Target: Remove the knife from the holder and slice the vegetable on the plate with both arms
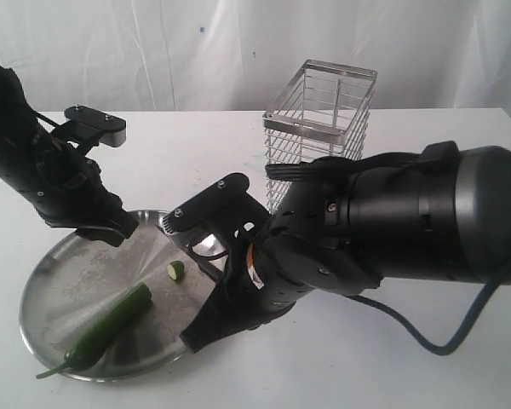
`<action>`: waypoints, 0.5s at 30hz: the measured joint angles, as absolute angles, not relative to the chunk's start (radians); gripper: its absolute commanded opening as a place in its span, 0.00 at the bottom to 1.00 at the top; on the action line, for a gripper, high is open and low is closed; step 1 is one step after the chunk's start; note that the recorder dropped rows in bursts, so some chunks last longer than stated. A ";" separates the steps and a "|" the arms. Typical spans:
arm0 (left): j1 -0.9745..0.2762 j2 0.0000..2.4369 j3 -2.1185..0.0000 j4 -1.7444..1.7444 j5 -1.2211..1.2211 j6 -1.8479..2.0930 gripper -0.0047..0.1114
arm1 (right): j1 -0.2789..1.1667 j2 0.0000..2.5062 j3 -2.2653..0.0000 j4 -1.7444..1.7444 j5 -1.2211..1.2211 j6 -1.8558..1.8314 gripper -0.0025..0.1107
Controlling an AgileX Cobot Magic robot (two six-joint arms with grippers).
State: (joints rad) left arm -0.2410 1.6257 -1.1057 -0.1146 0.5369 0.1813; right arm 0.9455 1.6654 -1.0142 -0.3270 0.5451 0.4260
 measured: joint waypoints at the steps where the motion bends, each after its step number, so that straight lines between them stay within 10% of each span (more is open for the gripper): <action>1: -0.241 1.626 -1.106 -0.115 0.537 0.181 0.45 | 0.945 1.665 -1.012 -0.325 0.545 0.426 0.02; 15: -0.241 1.626 -1.106 -0.116 0.537 0.179 0.45 | 0.945 1.669 -0.968 -0.271 0.496 0.450 0.02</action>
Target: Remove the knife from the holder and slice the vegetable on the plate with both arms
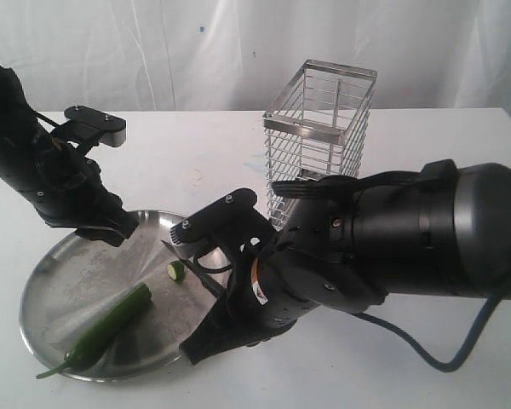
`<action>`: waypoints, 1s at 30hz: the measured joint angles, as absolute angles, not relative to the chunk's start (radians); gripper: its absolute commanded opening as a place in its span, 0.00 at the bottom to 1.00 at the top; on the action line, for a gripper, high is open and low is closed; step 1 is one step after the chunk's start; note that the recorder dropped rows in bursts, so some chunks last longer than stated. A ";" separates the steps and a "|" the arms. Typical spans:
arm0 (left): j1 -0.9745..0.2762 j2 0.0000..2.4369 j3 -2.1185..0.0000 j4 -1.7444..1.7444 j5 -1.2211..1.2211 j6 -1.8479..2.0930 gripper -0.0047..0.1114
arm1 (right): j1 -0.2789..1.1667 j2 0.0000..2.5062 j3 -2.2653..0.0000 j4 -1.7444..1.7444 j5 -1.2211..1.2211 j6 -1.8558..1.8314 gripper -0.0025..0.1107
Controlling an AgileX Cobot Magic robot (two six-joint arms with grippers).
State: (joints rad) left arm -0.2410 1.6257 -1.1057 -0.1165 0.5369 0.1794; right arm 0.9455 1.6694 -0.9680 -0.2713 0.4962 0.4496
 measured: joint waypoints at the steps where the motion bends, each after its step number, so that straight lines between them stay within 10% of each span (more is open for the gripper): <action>1: -0.241 1.626 -1.106 -0.116 0.537 0.179 0.45 | 0.945 1.669 -0.968 -0.270 0.492 0.452 0.02; 30: -0.241 1.626 -1.106 -0.116 0.535 0.179 0.45 | 0.945 1.669 -0.968 -0.217 0.482 0.452 0.02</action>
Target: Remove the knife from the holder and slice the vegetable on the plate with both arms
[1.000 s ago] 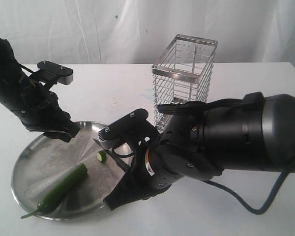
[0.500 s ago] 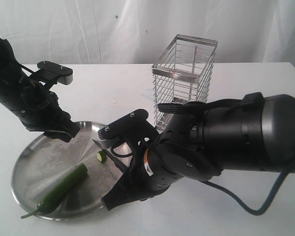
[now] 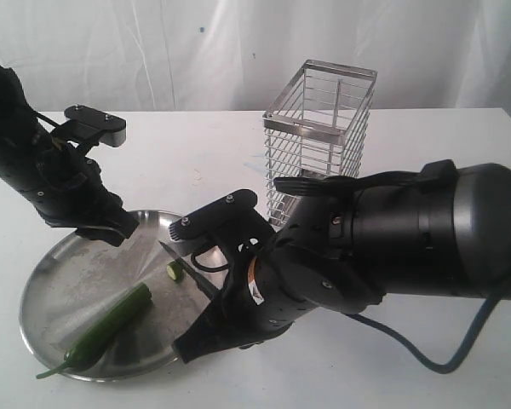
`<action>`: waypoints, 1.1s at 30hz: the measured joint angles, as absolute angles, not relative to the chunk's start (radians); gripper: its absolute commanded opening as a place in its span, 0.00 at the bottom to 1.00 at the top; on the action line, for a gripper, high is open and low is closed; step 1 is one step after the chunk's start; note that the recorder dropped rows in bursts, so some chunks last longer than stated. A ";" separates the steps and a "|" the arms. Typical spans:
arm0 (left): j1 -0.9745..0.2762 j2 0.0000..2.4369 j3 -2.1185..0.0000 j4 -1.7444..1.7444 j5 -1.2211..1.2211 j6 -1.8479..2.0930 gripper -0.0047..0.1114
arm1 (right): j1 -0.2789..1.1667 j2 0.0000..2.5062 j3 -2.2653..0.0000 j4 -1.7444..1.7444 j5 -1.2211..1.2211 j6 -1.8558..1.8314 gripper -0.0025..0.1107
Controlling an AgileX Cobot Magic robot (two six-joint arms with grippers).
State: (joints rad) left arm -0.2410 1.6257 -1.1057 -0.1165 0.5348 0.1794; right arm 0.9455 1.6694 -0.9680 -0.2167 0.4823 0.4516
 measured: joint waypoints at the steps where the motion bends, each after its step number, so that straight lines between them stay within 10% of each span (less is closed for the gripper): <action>1: -0.241 1.626 -1.106 -0.116 0.535 0.179 0.45 | 0.945 1.669 -0.968 -0.217 0.480 0.452 0.02; 33: -0.241 1.626 -1.106 -0.116 0.535 0.179 0.45 | 0.945 1.703 -0.968 -0.217 0.465 0.452 0.02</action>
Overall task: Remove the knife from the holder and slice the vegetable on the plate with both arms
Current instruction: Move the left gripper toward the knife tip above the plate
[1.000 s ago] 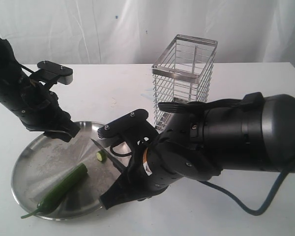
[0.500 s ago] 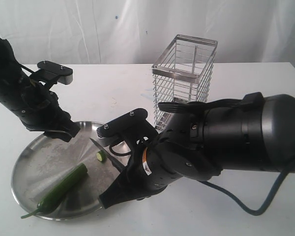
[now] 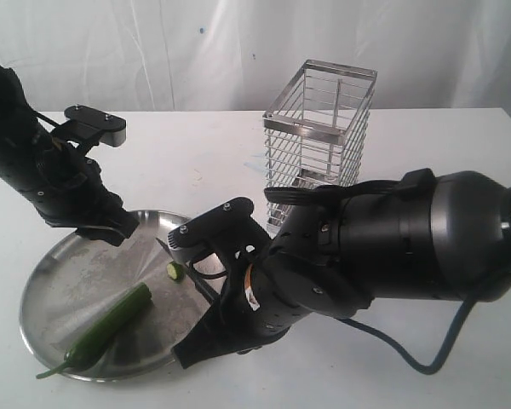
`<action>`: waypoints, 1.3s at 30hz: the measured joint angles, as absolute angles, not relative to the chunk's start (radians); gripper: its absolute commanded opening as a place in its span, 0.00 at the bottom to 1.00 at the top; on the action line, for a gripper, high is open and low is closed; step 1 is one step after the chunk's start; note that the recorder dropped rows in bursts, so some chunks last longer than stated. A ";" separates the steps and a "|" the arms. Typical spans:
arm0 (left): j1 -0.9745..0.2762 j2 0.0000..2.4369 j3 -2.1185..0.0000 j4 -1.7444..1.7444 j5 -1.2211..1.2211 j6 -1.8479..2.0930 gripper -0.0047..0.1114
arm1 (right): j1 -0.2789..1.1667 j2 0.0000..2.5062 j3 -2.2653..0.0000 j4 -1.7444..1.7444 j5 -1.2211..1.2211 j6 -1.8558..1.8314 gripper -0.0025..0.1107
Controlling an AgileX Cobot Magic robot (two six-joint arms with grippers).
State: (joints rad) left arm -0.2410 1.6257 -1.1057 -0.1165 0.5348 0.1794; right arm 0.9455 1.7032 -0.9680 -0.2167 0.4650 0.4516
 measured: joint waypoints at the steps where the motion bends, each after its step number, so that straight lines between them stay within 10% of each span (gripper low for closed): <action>1: -0.241 1.626 -1.106 -0.116 0.535 0.179 0.45 | 0.945 1.703 -0.968 -0.217 0.465 0.452 0.02; 7: -0.241 1.626 -1.106 -0.138 0.506 0.179 0.37 | 0.945 1.703 -0.968 -0.217 0.465 0.452 0.02; 11: -0.241 1.619 -1.106 -0.167 0.467 0.179 0.05 | 0.945 1.703 -0.968 -0.217 0.465 0.452 0.02; 39: -0.241 1.743 -1.106 -0.651 0.407 0.514 0.04 | 0.945 1.703 -0.968 -0.217 0.471 0.441 0.02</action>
State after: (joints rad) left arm -0.2410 1.7425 -1.1057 -0.6515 0.4067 0.5136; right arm 0.9455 1.7032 -0.9680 -0.2167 0.4712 0.4415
